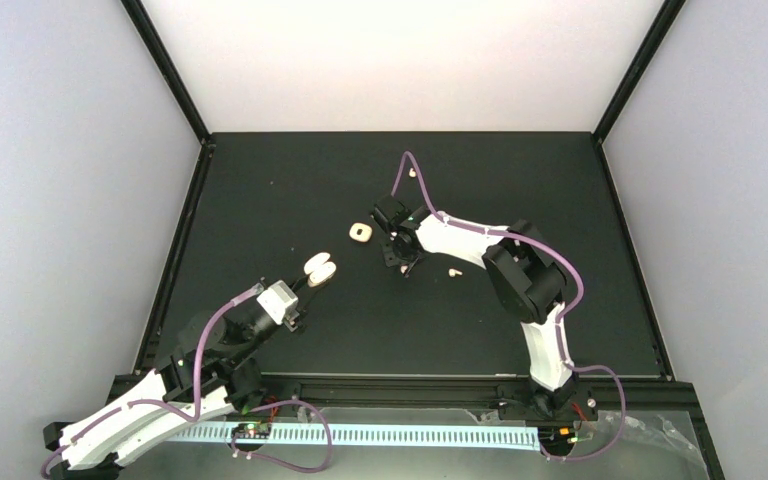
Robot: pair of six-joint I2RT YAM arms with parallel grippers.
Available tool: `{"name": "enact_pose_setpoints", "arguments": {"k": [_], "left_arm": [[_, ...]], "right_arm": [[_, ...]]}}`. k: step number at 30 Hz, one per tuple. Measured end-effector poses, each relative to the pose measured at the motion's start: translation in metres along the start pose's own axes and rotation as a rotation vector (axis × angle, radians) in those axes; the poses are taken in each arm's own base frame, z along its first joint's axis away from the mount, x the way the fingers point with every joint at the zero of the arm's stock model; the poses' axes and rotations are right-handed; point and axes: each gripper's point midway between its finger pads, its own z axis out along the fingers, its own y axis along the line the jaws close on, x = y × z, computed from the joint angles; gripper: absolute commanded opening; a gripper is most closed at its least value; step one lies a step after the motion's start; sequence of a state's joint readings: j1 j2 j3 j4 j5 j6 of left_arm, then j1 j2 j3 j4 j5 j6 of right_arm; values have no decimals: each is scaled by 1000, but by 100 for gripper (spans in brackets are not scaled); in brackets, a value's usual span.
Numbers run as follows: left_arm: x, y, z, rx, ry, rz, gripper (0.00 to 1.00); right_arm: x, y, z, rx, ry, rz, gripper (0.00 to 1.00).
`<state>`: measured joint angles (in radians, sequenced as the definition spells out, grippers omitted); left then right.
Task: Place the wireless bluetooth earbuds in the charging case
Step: Pick up the earbud from the center of the board.
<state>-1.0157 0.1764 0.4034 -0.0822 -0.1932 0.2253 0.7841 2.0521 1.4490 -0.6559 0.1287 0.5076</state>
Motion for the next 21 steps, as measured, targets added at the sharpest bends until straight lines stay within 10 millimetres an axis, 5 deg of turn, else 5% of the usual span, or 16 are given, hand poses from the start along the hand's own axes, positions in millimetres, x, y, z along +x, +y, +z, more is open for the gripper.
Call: {"name": "enact_pose_setpoints", "arguments": {"k": [21], "left_arm": [[0,0,0,2,0,0,1]], "right_arm": [[0,0,0,-1,-1,0,18]]}}
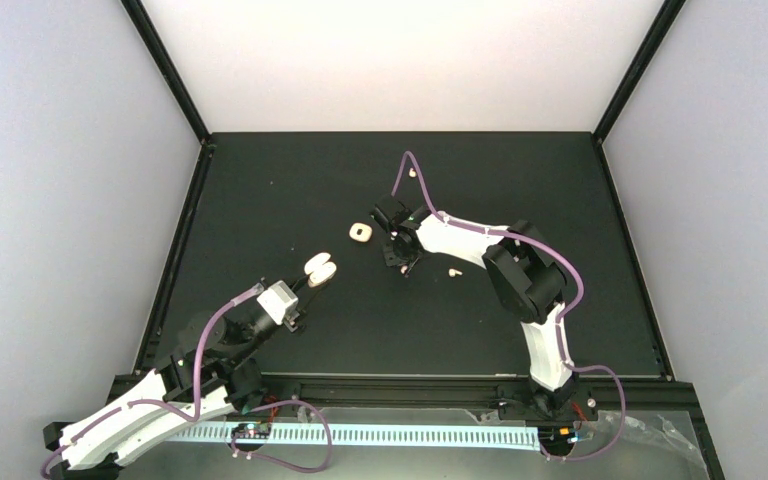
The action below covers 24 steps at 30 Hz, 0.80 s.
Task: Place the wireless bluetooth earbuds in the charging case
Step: Pick up the earbud from the center of the board.
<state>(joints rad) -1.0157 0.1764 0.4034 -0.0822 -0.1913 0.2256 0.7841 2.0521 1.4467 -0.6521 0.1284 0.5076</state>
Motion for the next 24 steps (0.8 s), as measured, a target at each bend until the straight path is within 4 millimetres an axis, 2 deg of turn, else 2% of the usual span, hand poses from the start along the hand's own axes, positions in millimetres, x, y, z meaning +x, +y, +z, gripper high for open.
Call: {"name": "enact_pose_setpoints", "arguments": {"k": [5,19,24], "left_arm": [[0,-1,0,4,-1,0,2],[0,-1,0,5,-2,0,2],[0,-1,0,6,-1,-1,1]], "right_arm": [[0,0,0,-1,0,1,13],[1,2,-2,-17,-4,2,8],[2,0,-11,-23,-13,3,5]]}}
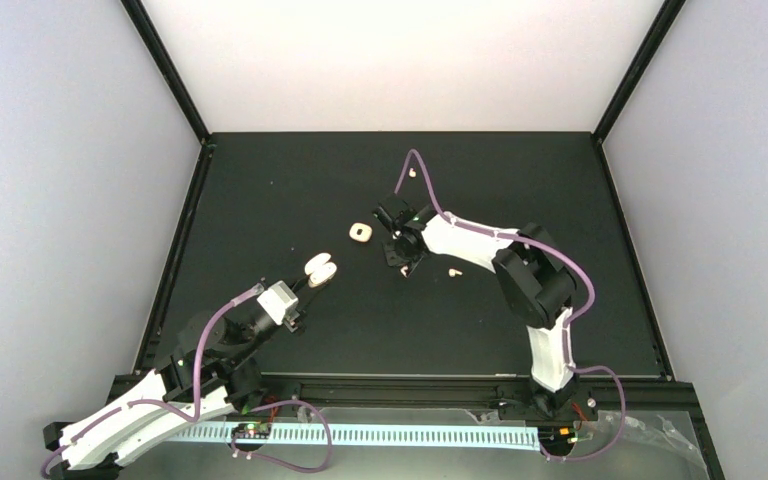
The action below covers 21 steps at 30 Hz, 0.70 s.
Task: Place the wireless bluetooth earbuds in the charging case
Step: Pick up the earbud from the center of the board, then place the earbud in the charging case.
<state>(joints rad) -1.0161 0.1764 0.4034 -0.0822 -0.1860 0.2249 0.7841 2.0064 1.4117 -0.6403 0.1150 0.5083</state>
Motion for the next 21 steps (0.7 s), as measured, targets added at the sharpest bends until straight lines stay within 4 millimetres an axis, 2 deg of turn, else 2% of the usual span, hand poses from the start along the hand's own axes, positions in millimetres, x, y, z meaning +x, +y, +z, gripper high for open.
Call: {"name": "enact_pose_setpoints", "arguments": {"k": [4,9,12,15,21], "left_arm": [[0,0,0,0,0,0,2],[0,0,0,0,0,-3,1],[1,0,0,0,2,-12,1],[3,-1,2,2,12,-22,2],[3,-3,9,7,14,-45,2]], "right_arm": [[-10,3,-20,-23,-44,5,1],[-20,5,-42,-49,-93,12,1],[-29,7,-63,-69,-140,18,1],[-43,8,-100,-108,-221,29,1],[-66,9,-197,-239,-447,56,1]]}}
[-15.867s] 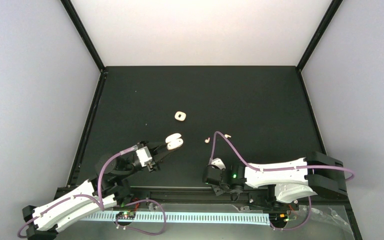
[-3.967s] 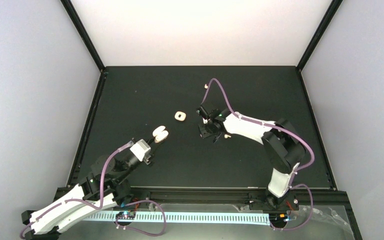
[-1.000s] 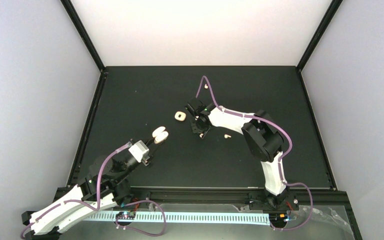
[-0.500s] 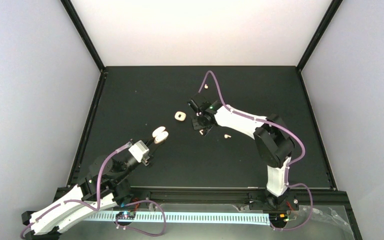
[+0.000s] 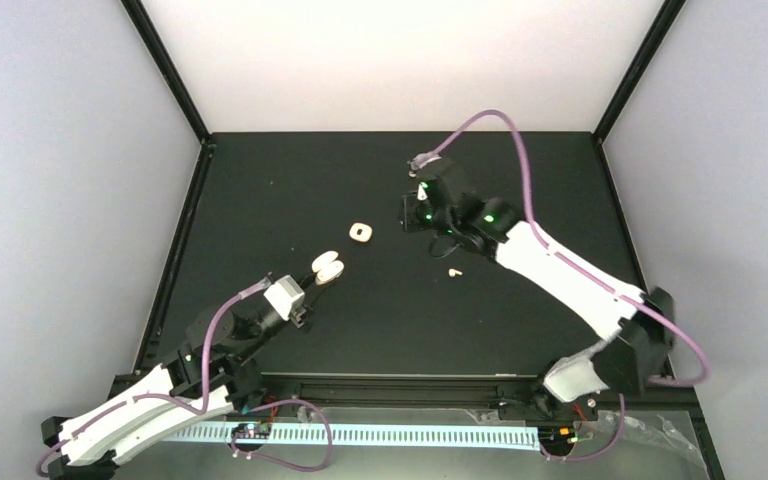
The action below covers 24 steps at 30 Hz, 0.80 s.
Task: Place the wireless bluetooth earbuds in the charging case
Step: Place the earbud in the charging case.
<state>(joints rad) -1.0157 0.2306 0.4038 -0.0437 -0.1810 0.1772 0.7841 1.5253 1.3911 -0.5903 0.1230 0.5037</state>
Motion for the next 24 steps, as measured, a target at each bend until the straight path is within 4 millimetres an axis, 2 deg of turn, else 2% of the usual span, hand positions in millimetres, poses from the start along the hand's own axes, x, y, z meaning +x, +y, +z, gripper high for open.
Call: {"name": "enact_pose_setpoints", "arguments": {"k": [3,7,14,19,24], "left_arm": [[-2,-3,8,9,-5,-7,2],[-6,-12,26,46,3,-16,2],[-20,-27,61,103,-32,-43,1],[-37,-32,86,115,-82,-64,2],[-65,-33,110,120,-160,-98,2]], "right_arm": [[-20,9,-43,-94,-121,13,1],[-36,22,-94,-236,-265,25,1],[-47,38,-164,-470,-478,43,1],[-62,45,-208,-583,-622,61,1],[-66,51,-231,-656,-702,70,1]]}}
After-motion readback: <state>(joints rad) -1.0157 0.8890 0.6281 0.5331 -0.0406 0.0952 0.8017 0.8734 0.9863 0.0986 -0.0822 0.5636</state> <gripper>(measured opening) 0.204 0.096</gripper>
